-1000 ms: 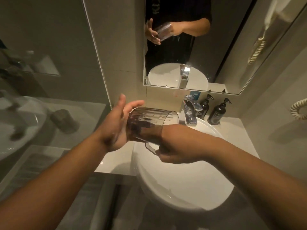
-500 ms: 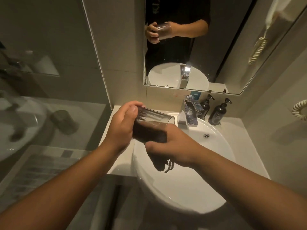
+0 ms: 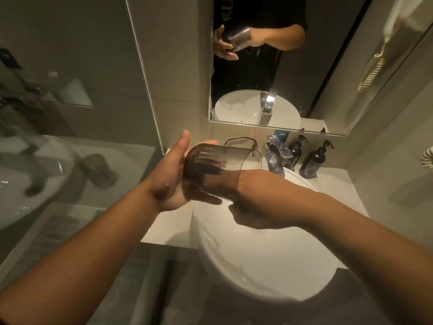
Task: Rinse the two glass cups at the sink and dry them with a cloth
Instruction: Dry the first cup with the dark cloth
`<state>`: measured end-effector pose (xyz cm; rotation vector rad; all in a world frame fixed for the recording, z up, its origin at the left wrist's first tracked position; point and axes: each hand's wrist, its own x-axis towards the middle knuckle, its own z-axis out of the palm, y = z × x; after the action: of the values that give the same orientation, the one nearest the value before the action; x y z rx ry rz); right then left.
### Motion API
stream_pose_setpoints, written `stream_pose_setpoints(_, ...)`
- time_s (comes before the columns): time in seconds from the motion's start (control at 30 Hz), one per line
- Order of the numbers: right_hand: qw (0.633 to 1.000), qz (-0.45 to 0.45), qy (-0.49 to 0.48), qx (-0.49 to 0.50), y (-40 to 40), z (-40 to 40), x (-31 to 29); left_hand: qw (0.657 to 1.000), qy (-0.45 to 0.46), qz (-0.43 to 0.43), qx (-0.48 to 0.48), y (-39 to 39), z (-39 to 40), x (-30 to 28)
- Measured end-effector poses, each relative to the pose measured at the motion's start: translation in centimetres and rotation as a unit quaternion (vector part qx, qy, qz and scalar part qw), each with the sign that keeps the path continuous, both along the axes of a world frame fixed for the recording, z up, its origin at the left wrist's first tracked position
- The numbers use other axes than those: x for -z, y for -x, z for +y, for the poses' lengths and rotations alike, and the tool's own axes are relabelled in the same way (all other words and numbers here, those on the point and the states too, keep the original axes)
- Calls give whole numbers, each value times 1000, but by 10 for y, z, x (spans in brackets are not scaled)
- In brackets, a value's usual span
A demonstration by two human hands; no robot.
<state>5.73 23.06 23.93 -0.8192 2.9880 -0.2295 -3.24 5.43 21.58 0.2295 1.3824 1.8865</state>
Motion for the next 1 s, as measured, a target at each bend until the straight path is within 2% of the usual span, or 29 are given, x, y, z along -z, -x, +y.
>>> stream_pose_setpoints(0.07, 997, 18, -76, -5, 1, -3, 9, 999, 19, 10, -28, 1, 3, -5)
stream_pose_setpoints(0.17, 998, 13, -60, 4, 2, -4, 13, 993, 17, 79, -90, -3, 10, -1)
stream_pose_setpoints(0.23, 1000, -1, 8, 7, 1, -6, 9, 986, 4, 119, -113, -5, 11, 6)
stream_pose_setpoints(0.33, 975, -81, 203, 38, -8, -15, 0, 978, -34, 163, -127, -5, 9, 16)
stream_pose_setpoints(0.43, 905, -185, 376, 75, -10, -16, -6, 965, -55, 220, -135, -4, 5, 23)
stream_pose_setpoints(0.53, 831, -218, 504, 91, -5, -13, -3, 945, -51, 289, -144, -6, 2, 27)
stream_pose_setpoints(0.63, 706, -299, 636, 89, -3, -8, 2, 897, -32, 407, -169, -10, -2, 31)
stream_pose_setpoints(0.67, 689, -313, 649, 81, -3, -7, 0, 878, -31, 447, -167, -9, -3, 32)
stream_pose_setpoints(0.7, 698, -311, 641, 72, -2, -4, -3, 874, -30, 460, -153, -8, -4, 32)
stream_pose_setpoints(0.73, 730, -298, 612, 66, -4, -1, -9, 885, -26, 446, -132, -5, -5, 32)
stream_pose_setpoints(0.77, 787, -268, 553, 63, -4, 2, -14, 908, -22, 405, -102, -2, -5, 28)
stream_pose_setpoints(0.83, 908, -208, 361, 44, -4, 4, -24, 970, -30, 240, -17, 6, -5, 18)
stream_pose_setpoints(0.87, 951, -176, 254, 27, -3, 4, -26, 986, -19, 162, 24, 10, -6, 12)
stream_pose_setpoints(0.9, 976, -138, 169, 11, -2, 4, -25, 991, 7, 123, 54, 13, -5, 6)
stream_pose_setpoints(0.93, 987, -113, 117, 3, -2, 3, -25, 990, 31, 122, 67, 16, -4, 3)
stream_pose_setpoints(1.0, 990, -99, 102, 4, -1, 2, -24, 985, 28, 162, 49, 17, 3, 1)
